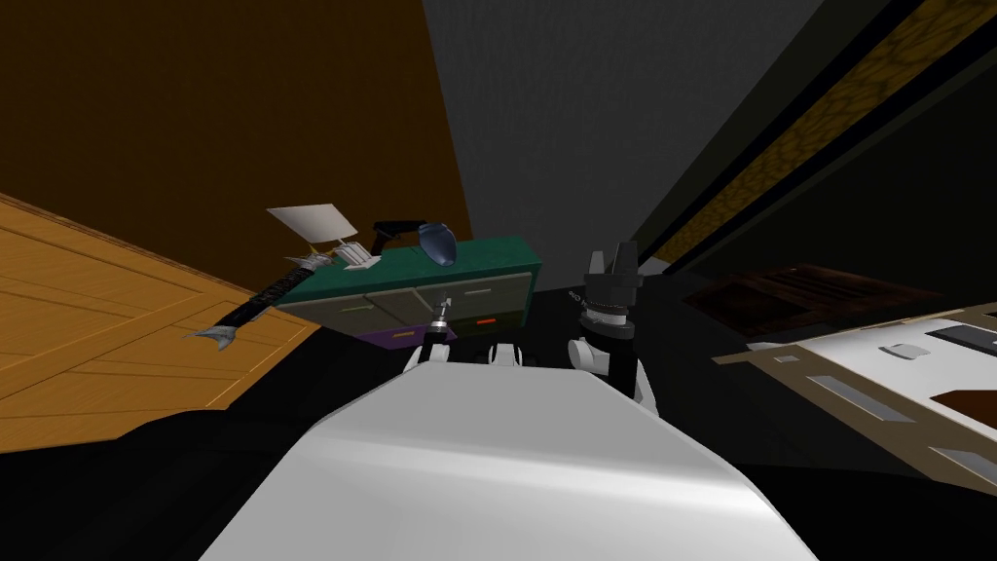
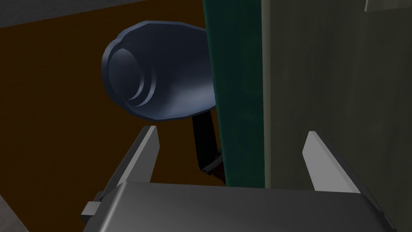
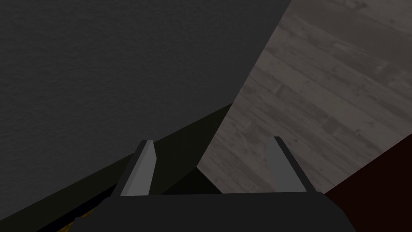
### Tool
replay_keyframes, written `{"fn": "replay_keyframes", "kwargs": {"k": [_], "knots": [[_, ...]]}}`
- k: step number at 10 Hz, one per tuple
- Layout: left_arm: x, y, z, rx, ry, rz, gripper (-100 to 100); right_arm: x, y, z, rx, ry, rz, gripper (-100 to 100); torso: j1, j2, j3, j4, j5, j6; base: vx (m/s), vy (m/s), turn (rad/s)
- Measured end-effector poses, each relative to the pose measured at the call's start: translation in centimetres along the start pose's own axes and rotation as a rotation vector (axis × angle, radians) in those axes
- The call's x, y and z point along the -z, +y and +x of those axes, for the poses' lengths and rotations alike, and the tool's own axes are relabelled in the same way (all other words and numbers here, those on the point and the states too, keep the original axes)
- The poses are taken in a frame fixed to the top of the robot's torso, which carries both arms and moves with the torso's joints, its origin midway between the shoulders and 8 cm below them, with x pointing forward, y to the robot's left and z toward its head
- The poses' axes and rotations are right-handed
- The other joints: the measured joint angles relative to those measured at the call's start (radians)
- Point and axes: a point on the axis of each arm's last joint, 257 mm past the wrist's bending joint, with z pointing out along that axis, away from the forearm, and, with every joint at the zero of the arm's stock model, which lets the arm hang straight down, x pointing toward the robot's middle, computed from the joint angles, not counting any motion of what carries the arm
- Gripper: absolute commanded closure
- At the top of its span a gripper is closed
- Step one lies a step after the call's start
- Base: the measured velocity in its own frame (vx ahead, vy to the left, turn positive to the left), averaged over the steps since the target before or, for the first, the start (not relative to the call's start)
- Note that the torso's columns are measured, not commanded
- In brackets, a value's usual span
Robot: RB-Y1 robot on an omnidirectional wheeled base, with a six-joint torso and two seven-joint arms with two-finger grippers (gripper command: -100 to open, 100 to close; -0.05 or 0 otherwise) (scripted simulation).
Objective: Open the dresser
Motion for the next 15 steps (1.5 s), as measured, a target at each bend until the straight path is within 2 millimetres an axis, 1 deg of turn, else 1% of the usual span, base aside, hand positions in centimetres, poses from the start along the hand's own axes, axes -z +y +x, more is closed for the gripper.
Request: {"fn": "replay_keyframes", "kwargs": {"k": [3, 8, 10, 12, 13, 14, 15], "knots": [[0.6, 2.9, -0.3, 0.004, -0.01, -0.055, -100, 0.0, 0.0, 0.0, 0.0, 0.0, 0.0, 0, -0.001, 0.0, 0.0, 0.0, 0.0, 0.0, 0.062, -0.066, 0.012], [2.1, 7.5, 1.2, 0.045, -0.038, -0.143, -100, 0.0, 0.0, 0.0, 0.0, 0.0, 0.0, 0, 0.0, 0.0, 0.0, 0.0, 0.0, 0.0, 0.065, -0.058, 0.011], [2.7, 8.3, 2.2, 0.082, -0.057, -0.168, -100, 0.0, 0.0, 0.0, 0.0, 0.0, 0.0, 0, 0.0, 0.001, 0.001, 0.0, 0.0, 0.0, 0.034, -0.045, 0.007], [3.2, 9.1, 3.9, 0.127, -0.078, -0.19, -100, 0.0, 0.0, 0.0, 0.0, 0.0, 0.0, 0, 0.001, 0.001, 0.001, 0.0, 0.0, 0.0, 0.013, -0.017, 0.002], [3.2, 9.1, 4.0, 0.129, -0.078, -0.191, -100, 0.0, 0.0, 0.0, 0.0, 0.0, 0.0, 0, 0.001, 0.001, 0.0, 0.0, 0.0, 0.0, 0.051, 0.001, -0.003], [2.7, 8.9, 4.0, 0.128, -0.079, -0.188, -100, 0.0, 0.0, 0.0, 0.0, 0.0, 0.0, 0, 0.001, -0.002, -0.001, 0.0, 0.0, 0.0, 0.033, 0.002, -0.002], [2.7, 8.9, 4.0, 0.128, -0.078, -0.19, 100, 0.0, 0.0, 0.0, 0.0, 0.0, 0.0, 0, 0.0, -0.001, -0.001, 0.0, 0.0, 0.0, 0.0, 0.0, 0.0]]}}
